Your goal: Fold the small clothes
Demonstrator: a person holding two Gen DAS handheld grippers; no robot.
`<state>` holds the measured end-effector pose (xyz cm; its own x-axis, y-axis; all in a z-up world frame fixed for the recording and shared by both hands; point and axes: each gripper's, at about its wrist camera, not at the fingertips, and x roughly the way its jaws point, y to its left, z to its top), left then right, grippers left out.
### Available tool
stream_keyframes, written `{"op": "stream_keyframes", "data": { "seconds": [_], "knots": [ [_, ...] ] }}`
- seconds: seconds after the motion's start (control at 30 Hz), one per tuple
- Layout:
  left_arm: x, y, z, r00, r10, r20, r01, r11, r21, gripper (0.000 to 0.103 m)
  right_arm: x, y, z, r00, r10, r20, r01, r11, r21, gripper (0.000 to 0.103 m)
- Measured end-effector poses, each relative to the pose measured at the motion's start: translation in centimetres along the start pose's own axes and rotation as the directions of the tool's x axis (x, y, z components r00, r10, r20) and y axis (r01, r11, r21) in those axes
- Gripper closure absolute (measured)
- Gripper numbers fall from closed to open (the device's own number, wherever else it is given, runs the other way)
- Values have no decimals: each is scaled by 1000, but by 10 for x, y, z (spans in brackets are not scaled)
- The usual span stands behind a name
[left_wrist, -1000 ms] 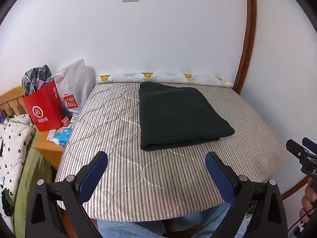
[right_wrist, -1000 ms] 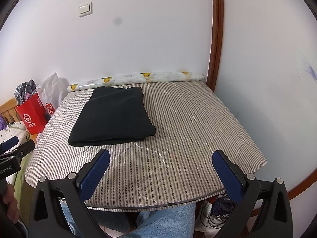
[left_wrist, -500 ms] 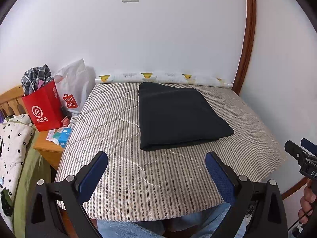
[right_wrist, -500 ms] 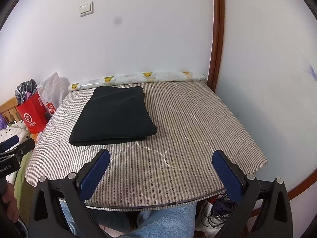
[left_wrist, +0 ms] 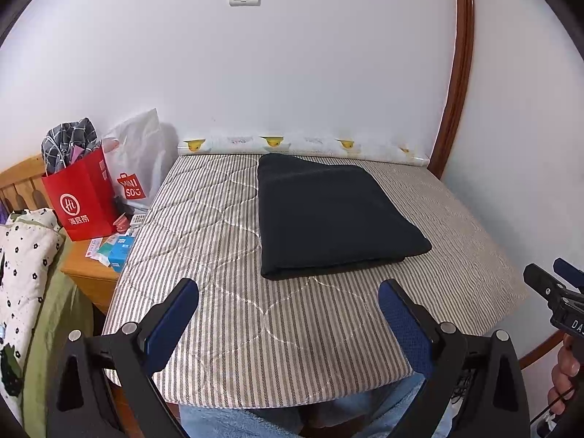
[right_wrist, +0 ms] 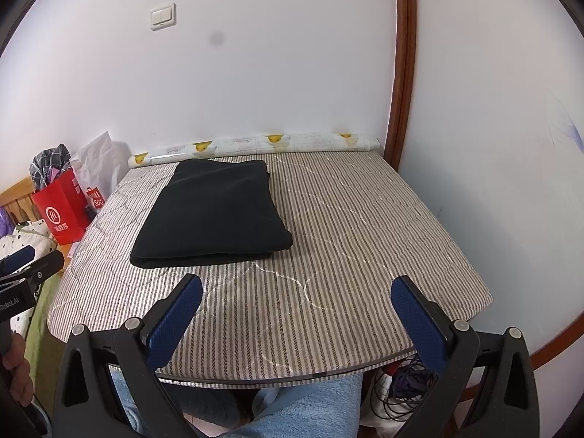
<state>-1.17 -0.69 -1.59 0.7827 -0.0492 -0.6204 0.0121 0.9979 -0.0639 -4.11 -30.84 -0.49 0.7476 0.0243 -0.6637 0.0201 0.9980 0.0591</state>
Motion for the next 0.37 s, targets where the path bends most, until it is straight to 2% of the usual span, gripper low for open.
{"op": "stream_keyframes", "data": {
  "seconds": [0.37],
  "knots": [
    [11, 8, -1, 1000, 13, -6, -13, 1000, -18, 3, 17, 12, -4, 999, 34, -17, -34, 999, -23, 1]
  ]
}}
